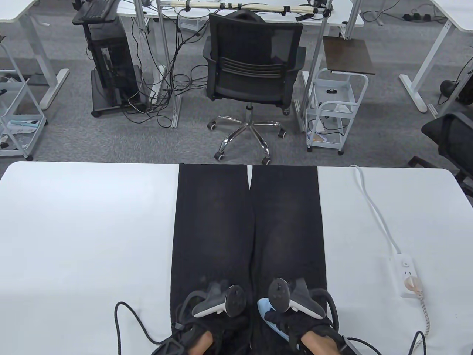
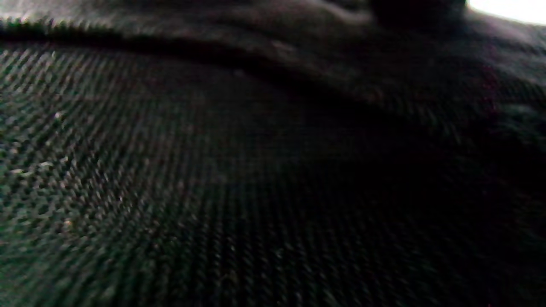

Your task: Iron trousers with electric iron on table

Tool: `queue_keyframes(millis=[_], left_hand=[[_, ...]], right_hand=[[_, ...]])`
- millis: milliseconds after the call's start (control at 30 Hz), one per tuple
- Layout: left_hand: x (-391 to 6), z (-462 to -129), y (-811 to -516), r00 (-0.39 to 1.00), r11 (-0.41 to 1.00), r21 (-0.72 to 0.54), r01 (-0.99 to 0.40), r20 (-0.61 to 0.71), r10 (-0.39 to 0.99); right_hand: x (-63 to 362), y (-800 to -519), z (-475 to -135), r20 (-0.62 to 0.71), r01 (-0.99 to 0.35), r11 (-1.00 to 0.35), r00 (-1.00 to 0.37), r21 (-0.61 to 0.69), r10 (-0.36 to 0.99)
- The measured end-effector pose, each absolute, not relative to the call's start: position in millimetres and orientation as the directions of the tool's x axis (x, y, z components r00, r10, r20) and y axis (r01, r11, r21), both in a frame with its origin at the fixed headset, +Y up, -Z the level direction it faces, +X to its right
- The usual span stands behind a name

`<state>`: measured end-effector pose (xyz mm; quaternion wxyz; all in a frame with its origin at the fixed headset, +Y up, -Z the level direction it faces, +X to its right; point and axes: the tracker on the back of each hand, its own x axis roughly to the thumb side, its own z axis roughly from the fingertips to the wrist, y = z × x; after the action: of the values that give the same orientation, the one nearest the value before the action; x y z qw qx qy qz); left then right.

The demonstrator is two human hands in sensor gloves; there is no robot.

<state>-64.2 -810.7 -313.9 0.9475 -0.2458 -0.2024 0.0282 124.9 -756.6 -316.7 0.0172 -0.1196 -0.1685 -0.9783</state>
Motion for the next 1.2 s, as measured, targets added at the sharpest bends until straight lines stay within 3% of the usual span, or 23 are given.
queue_keyframes(millis=[333, 467, 700, 933, 1200], left_hand=[[-61.7, -314.0, -811.6, 0.917, 0.878, -0.476, 0.055, 0.372, 0.144], [-60.2, -314.2, -811.3, 0.916, 0.875, -0.479, 0.061, 0.376, 0.142], [-59.6, -314.4, -811.7, 0.918, 0.872, -0.486, 0.061, 0.37, 0.143], [-60.9, -314.5, -812.8, 0.916, 0.874, -0.483, 0.053, 0.372, 0.149], [-61.8, -314.6, -813.5, 0.916, 0.877, -0.477, 0.052, 0.373, 0.148]], right_hand=[[133.2, -756.3, -437.1, 0.107, 0.078, -0.972, -0.993, 0.221, -0.055], [143.9, -757.9, -488.7, -0.028, 0.02, -0.977, -0.999, 0.211, -0.026], [151.9, -756.6, -535.9, -0.209, -0.056, -0.97, -0.978, 0.237, 0.006], [150.9, -755.8, -519.5, -0.221, -0.118, -0.931, -0.974, 0.344, 0.041], [136.1, -753.1, -428.0, 0.008, -0.003, -0.91, -1.0, 0.414, 0.007]])
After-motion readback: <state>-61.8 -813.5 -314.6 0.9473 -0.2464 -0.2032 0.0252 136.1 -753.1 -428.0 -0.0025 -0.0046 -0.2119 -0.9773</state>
